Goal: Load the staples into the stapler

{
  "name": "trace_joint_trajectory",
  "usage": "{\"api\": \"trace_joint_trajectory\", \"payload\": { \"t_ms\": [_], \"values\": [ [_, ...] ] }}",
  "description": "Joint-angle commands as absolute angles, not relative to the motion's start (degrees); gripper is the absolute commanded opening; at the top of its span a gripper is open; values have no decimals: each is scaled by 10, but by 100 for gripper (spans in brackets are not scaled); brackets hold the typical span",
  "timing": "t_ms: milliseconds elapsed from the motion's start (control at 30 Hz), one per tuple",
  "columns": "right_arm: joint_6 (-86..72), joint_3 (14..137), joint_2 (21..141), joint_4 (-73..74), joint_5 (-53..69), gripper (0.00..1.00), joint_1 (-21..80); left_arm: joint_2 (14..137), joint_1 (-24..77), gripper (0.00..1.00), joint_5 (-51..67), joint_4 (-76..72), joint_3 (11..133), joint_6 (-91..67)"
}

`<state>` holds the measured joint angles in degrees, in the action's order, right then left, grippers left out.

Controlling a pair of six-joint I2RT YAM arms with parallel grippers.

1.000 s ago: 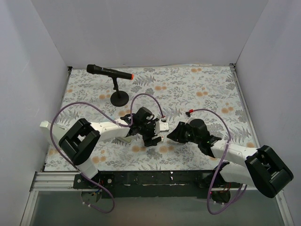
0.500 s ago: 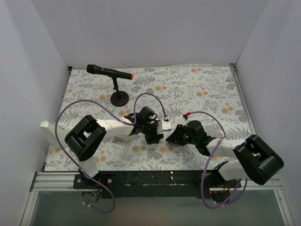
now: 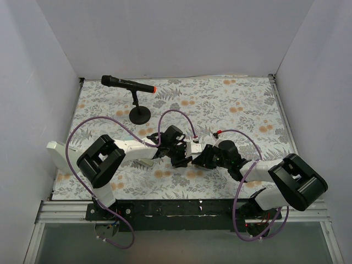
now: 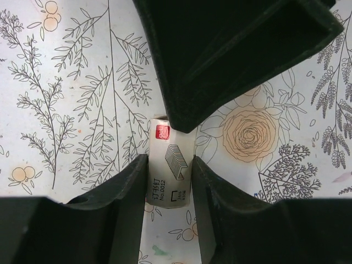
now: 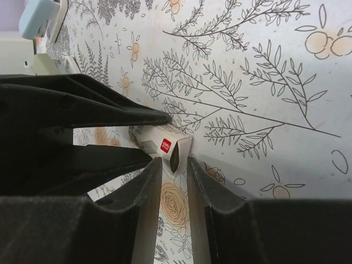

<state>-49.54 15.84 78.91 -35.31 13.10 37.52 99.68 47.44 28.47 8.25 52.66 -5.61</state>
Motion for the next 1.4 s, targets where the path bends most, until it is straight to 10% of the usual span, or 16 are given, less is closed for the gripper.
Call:
{"api": "trace_joint_trajectory", "payload": {
  "t_ms": [0, 1367],
  "values": [
    [-500, 154, 801, -389, 128, 32, 374, 1001, 480, 32, 277, 96, 537, -55],
    [-457, 188, 798, -304, 91, 7, 374, 998, 487, 33, 258, 99, 540, -62]
  ]
}}
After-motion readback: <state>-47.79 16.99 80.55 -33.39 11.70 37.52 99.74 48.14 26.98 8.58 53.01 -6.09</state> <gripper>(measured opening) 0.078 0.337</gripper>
